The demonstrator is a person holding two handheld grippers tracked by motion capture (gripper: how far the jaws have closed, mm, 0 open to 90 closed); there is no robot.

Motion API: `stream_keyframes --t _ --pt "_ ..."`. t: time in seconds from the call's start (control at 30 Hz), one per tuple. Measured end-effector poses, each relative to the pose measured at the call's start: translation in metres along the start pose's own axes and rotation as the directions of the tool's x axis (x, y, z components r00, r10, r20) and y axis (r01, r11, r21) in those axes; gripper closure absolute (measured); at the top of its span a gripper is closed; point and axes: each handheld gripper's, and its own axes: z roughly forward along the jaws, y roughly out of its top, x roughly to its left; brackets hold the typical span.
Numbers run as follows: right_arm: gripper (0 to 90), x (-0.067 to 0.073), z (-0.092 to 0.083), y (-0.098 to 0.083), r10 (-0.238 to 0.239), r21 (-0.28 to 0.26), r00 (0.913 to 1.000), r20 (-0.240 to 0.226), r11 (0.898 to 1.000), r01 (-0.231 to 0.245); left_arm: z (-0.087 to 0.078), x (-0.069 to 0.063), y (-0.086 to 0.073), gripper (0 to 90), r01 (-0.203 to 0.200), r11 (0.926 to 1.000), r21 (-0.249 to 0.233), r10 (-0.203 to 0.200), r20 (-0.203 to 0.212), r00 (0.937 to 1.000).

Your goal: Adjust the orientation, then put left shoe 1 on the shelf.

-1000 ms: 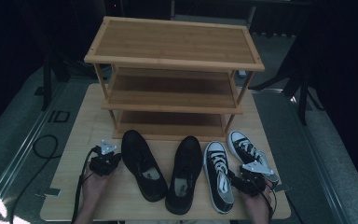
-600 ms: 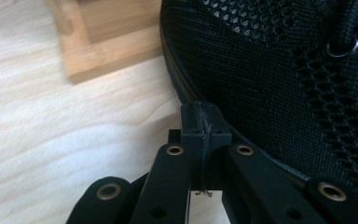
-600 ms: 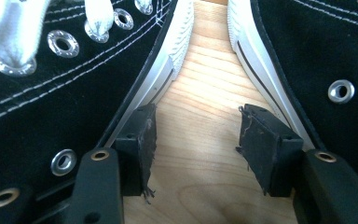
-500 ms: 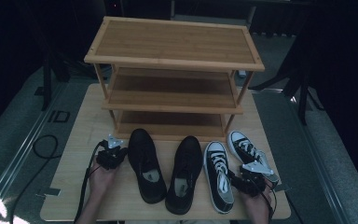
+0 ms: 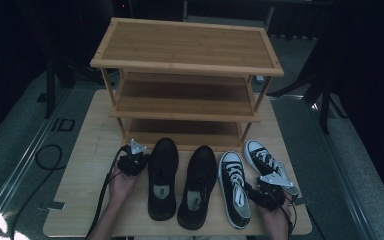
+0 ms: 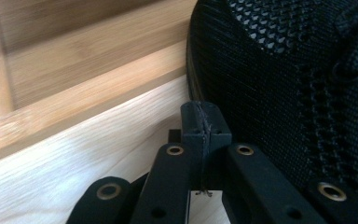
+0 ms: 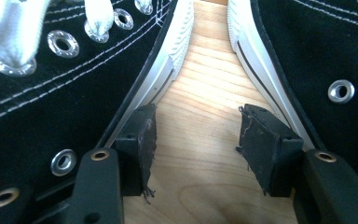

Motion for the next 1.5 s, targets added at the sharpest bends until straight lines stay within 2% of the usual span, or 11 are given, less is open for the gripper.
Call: stream_keyframes --t 0.13,0.27,0.37,0.4,0.53,0.77,0.93,1.0,1.1,1.33,1.5 --pt "45.8 0.0 0.0 0.0 0.001 0.0 1.0 0.0 1.0 -0.001 0.001 0.0 0.001 90.0 -0.002 1.0 0.009 0.002 -0.008 1.0" --pt "45.7 0.0 0.0 0.0 0.001 0.0 1.0 0.0 1.0 -0.001 -0.005 0.005 0.0 90.0 0.022 0.9998 0.001 -0.022 -0.007 0.9997" --pt "45.7 0.0 0.0 0.0 0.001 0.0 1.0 0.0 1.0 -0.001 -0.012 0.007 0.0 89.9 0.027 0.9995 -0.017 -0.027 -0.003 0.9996" --pt "45.7 0.0 0.0 0.0 0.001 0.0 1.0 0.0 1.0 -0.001 -0.021 0.008 0.0 89.9 0.04 0.9985 -0.036 -0.04 0.011 0.9992" --pt "45.7 0.0 0.0 0.0 0.001 0.0 1.0 0.0 1.0 -0.001 -0.037 0.005 0.001 85.2 0.02 0.9988 -0.046 -0.018 0.032 0.9993" --pt "45.7 0.0 0.0 0.0 0.001 0.0 1.0 0.0 1.0 -0.001 -0.065 -0.01 0.0 79.5 0.013 0.9985 -0.054 -0.008 0.094 0.9956" --pt "45.7 0.0 0.0 0.0 0.0 0.001 1.0 0.0 1.0 0.0 -0.08 -0.02 0.001 77.8 0.009 0.999 -0.043 -0.005 0.111 0.9938" --pt "45.7 0.0 0.0 0.0 0.0 0.001 1.0 0.0 1.0 0.0 -0.09 -0.027 0.004 77.0 0.025 0.9988 -0.041 -0.019 0.134 0.9908" --pt "45.7 0.0 0.0 0.0 0.0 0.001 1.0 0.0 1.0 0.0 -0.1 -0.036 0.008 76.2 0.017 0.9988 -0.046 -0.009 0.157 0.9876" --pt "45.7 0.0 0.0 0.0 0.0 0.001 1.0 0.0 1.0 0.0 -0.116 -0.056 0.019 73.6 -0.007 0.9993 -0.038 0.013 0.162 0.9867" --pt "45.7 0.0 0.0 0.0 0.0 0.001 1.0 0.0 1.0 0.0 -0.112 -0.063 0.025 72.6 -0.027 0.9995 0.016 0.024 0.138 0.9901"
